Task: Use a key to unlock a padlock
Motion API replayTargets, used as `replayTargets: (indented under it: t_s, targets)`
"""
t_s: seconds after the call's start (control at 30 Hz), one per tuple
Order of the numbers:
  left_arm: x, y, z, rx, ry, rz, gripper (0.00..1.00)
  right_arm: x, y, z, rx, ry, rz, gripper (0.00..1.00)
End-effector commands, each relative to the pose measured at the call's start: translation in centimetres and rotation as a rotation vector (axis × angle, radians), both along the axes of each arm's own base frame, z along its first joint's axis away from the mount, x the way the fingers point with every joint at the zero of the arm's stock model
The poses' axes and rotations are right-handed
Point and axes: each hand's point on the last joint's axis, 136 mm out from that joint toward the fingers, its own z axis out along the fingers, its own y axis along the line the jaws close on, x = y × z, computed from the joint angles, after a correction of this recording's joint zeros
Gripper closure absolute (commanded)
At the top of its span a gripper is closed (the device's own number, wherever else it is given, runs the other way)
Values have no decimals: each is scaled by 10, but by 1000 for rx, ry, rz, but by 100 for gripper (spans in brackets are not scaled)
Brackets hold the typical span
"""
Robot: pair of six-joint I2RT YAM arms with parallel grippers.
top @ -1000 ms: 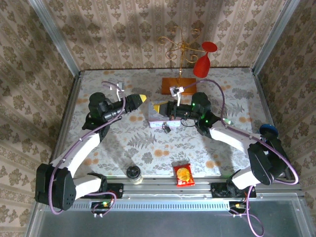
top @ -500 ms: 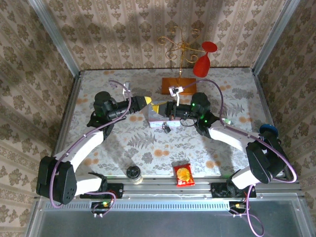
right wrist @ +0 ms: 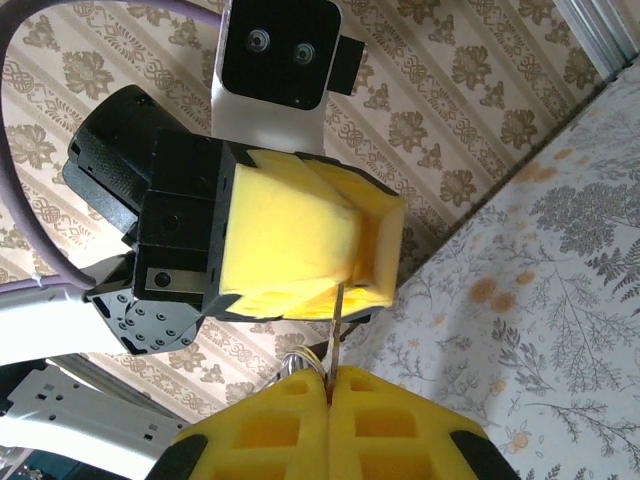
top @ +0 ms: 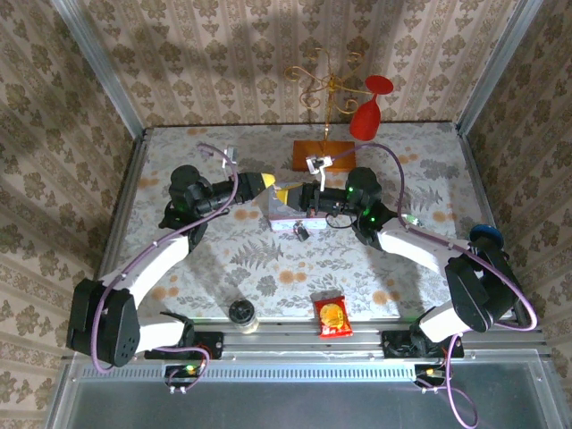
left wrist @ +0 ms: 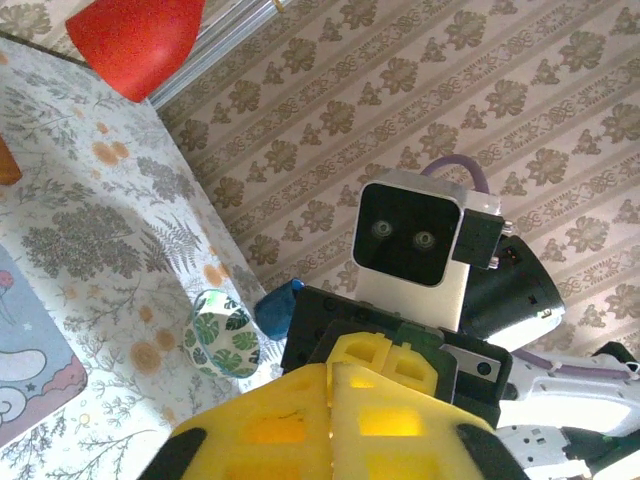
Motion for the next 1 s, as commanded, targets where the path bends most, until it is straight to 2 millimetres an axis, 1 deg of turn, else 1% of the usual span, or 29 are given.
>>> replayTargets:
  t_s: [0.0,0.03,0.13,0.17,0.23,0.27,0.37,0.4,0.47,0.53,0.6,0.7,0.83,0.97]
  targets:
    - [-3,-3,13,-36,-44,-35,98,-3,0,8,26,-24,11,100]
    - [-2,-4,13,-39,-44,-37,100,-3,-1,8,26,-24,10,100]
    - [-1,-3,14,-44,-47,-33,100,-2,-1,6,17,-13,0,100]
    - [0,-2,16,-47,-58,-22,100,-2,-2,4,8,-6,-6,92]
    - [3,4,20,-49,-85,20,100,-3,-5,-2,-14,-2,-20,65]
    - [4,8,23,-42,-102,43,100,-4,-7,-7,-35,5,-30,56]
    - [1,15,30,17,-178,87,100,-8,-18,-16,-82,3,-73,42]
    - [-2,15,31,45,-209,90,100,-11,-23,-12,-83,-11,-90,40]
    - [-11,14,35,121,-292,87,100,-12,-33,-11,-96,-20,-133,38]
    - [-23,12,38,183,-376,71,100,-12,-41,-6,-104,-36,-168,38]
    - [-28,12,39,235,-423,64,100,-14,-44,2,-111,-57,-177,40]
    - [-28,11,38,252,-398,52,100,-19,-42,11,-122,-82,-149,45]
    - [-31,2,40,202,-350,6,100,-21,-38,27,-99,-127,-122,48]
    - [-31,-3,38,197,-332,-3,100,-19,-33,46,-38,-170,-108,49]
